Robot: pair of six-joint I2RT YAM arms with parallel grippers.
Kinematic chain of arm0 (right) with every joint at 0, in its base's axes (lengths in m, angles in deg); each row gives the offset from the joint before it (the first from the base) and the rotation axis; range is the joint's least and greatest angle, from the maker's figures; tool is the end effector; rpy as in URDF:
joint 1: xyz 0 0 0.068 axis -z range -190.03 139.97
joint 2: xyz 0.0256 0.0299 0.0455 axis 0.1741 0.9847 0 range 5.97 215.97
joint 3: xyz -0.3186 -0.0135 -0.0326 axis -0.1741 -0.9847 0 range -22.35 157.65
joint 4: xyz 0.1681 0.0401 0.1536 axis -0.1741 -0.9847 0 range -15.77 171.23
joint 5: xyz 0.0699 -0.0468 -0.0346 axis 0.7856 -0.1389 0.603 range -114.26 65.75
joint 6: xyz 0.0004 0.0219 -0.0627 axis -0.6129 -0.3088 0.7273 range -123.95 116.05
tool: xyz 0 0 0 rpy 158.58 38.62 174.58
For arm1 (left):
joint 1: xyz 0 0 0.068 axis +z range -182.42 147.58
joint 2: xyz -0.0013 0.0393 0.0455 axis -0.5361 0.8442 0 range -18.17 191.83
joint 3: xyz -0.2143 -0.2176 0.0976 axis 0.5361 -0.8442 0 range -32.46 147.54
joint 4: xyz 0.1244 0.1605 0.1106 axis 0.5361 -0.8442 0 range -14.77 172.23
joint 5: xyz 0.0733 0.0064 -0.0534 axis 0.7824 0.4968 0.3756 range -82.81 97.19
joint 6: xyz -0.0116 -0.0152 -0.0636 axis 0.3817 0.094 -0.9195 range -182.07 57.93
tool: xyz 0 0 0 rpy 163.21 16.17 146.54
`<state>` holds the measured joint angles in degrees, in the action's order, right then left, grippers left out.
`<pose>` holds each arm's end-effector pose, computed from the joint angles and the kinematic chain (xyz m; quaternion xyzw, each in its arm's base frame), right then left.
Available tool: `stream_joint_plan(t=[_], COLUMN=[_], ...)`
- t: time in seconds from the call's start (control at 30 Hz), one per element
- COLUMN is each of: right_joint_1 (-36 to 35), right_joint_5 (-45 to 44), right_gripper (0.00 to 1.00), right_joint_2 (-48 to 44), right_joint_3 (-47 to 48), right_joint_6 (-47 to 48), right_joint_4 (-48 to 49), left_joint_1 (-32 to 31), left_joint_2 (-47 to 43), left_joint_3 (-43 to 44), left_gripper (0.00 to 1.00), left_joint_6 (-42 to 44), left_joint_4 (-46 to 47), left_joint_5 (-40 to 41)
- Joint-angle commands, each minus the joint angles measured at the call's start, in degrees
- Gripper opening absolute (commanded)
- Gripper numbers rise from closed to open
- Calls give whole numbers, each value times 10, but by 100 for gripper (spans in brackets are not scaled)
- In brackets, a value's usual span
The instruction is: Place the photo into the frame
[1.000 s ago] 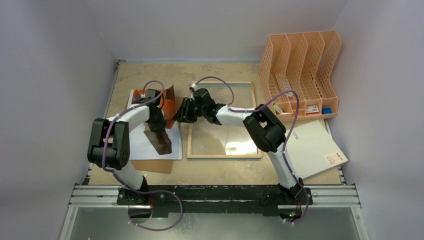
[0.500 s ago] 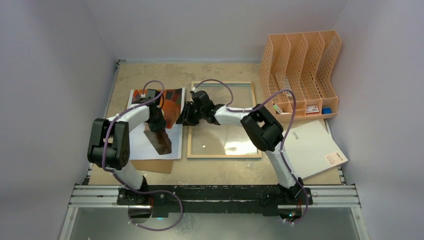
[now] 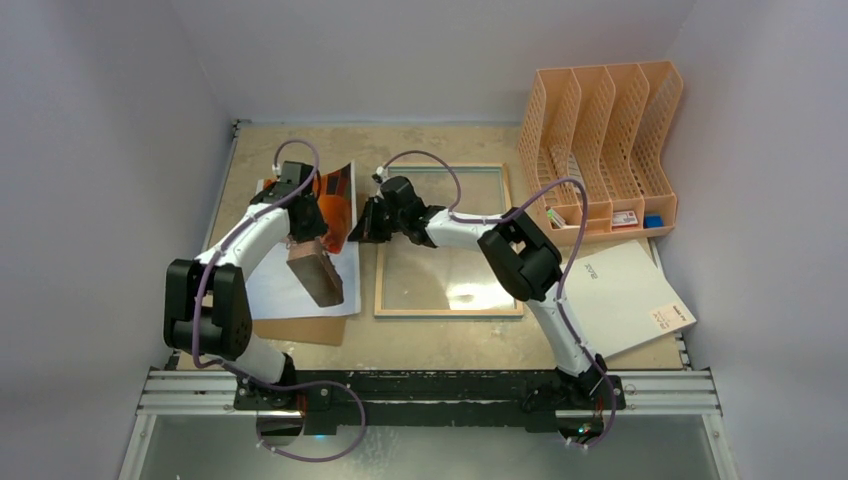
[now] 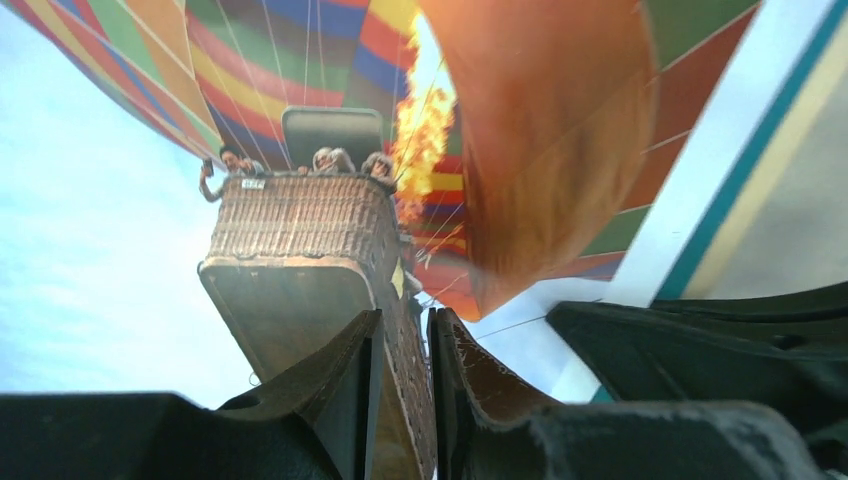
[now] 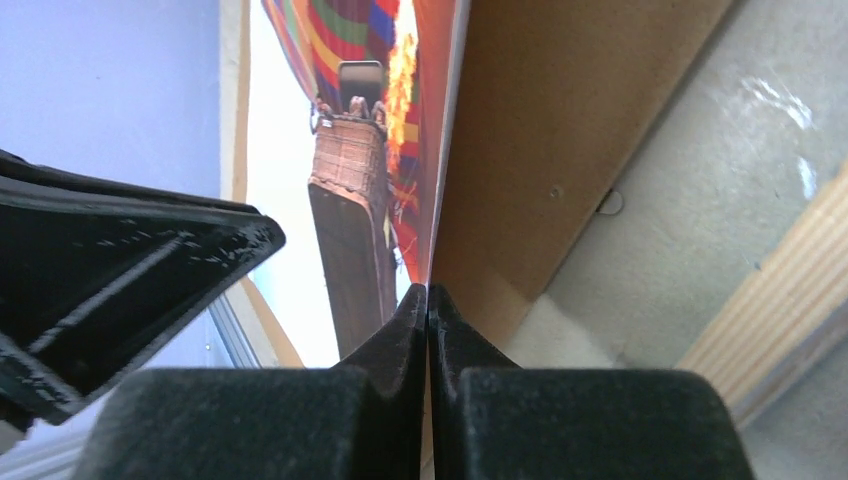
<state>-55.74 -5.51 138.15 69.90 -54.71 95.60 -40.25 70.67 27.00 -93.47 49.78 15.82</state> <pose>0.3673 0.4008 0.2018 -0.0499 0.8378 0.4841 0.2476 0.2860 -0.0314 0.2635 -0.2154 0.9431 -0.0128 0.2531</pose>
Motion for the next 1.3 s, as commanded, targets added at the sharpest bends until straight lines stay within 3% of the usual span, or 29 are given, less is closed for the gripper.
stream_joint_plan(t=[0.0,0.13,0.33,0.53,0.7,0.9,1.03,1.27], right_joint_1=[5,26,77,124,152,179,188,188], right_joint_5=[23,46,94,148,164,180,187,232], right_gripper=[0,0,0,0,0,1,7,24], right_joint_2=[-24,-65,-136,-184,-203,-211,-216,-195], right_joint_3=[21,-13,-68,-103,-141,-200,-213,-208], right_joint_6=[28,35,49,94,150,163,154,143], right_joint_4=[40,56,53,-35,-120,-100,-52,-4], left_joint_1=[4,4,4,3,1,-5,-4,-4], left_joint_2=[-31,-51,-45,-21,-6,32,41,33], left_joint_3=[44,84,142,153,138,84,13,-46], left_gripper=[28,38,57,76,77,74,60,52], left_joint_6=[21,29,42,30,-6,-25,-13,-26], left_joint_4=[-22,-29,-14,31,81,127,113,115], left_joint_5=[16,-10,-115,-205,-251,-244,-108,-126])
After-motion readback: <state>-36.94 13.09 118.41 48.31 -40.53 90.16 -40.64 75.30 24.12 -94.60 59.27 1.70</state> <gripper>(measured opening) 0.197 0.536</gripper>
